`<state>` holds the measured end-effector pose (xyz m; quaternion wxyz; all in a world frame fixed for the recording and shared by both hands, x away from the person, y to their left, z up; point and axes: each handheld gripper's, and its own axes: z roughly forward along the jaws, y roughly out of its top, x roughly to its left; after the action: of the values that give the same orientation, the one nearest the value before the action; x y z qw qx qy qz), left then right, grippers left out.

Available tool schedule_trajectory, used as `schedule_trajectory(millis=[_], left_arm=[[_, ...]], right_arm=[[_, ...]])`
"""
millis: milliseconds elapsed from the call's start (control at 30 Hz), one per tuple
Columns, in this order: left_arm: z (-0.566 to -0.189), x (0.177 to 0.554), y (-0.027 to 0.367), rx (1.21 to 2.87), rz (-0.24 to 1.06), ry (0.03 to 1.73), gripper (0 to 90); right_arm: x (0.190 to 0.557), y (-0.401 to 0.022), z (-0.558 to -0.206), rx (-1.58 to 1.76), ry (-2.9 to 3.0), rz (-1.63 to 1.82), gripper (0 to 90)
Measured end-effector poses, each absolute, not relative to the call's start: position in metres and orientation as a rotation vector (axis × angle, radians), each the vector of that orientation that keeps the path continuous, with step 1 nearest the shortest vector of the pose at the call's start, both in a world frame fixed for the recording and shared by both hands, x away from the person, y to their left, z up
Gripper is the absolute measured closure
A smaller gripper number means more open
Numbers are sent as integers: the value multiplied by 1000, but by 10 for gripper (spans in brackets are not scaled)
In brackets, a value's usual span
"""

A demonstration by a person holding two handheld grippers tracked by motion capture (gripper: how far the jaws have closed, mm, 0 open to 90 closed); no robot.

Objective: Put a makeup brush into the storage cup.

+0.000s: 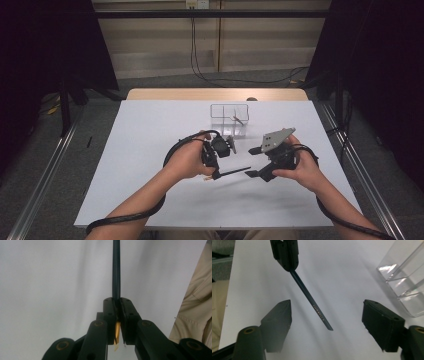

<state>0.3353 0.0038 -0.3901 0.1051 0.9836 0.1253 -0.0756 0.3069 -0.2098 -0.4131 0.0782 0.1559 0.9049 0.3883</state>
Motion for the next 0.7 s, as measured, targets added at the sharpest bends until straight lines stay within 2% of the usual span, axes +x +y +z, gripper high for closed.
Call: schedule_trajectory(millis=[167,300,400,500,600,700], left_arm=[[-389,335,2,2887,-226,381,840],[-388,337,2,2893,-229,367,840],[-388,337,2,2888,-230,363,840],[-387,337,1,2885,-230,355,840],[-387,335,0,2882,-231,340,840],[-386,333,-1,2875,-235,338,840]], right_arm=[[309,-201,-415,410,2755,1124,373],[310,-196,-417,382,2799,1067,382],[311,-192,-419,359,2824,1026,426],[313,-188,-421,320,2841,988,509],[314,-184,-422,307,2861,962,553],[313,-181,-424,288,2881,943,646]])
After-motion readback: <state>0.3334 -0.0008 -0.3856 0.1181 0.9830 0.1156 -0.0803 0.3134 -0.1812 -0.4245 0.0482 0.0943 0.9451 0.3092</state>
